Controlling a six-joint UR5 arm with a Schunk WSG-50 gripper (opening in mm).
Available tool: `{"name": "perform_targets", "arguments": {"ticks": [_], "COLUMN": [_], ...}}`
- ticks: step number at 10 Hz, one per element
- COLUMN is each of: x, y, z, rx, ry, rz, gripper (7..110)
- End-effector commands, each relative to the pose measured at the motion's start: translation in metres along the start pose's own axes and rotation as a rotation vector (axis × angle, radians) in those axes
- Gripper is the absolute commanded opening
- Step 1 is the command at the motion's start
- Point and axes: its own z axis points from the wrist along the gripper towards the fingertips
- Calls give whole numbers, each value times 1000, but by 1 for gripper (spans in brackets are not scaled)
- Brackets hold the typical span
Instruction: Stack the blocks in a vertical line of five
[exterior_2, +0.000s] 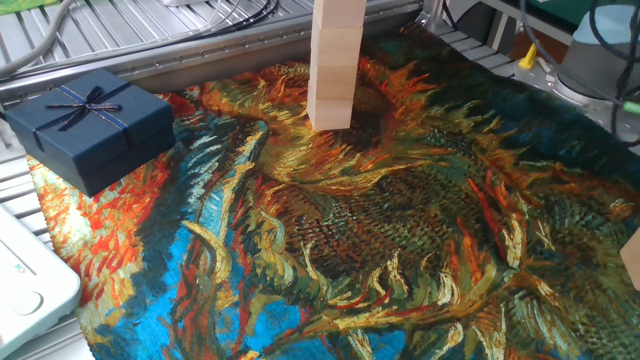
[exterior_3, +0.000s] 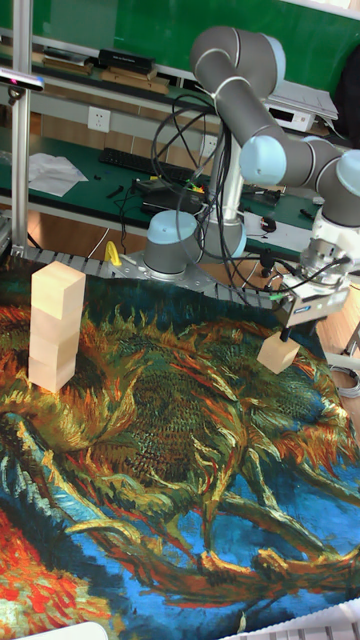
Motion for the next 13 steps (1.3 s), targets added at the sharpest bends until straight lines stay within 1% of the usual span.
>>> {"name": "perform_targets", "arguments": {"ticks": [1, 2, 3, 4, 5, 7, 8, 9, 10, 11, 12, 13], "x": [16, 13, 8, 3, -1, -1, -5, -6, -7, -7, -7, -2], "y": [13, 2, -1, -12, -15, -29, -25, -23, -17, -17, -9, -4], "z": [-4, 1, 10, 19, 25, 31, 33, 33, 32, 31, 31, 31], "rx": [-40, -9, -7, 28, 29, 73, 54, 48, 28, 28, -1, -24], "ry": [-2, 0, -2, -5, -11, 6, -12, -17, -27, -24, -28, -17], "rz": [-199, -260, -333, -353, -352, -363, -365, -364, -363, -363, -359, -343], "gripper": [66, 66, 88, 88, 88, 88, 88, 88, 88, 88, 88, 88]}}
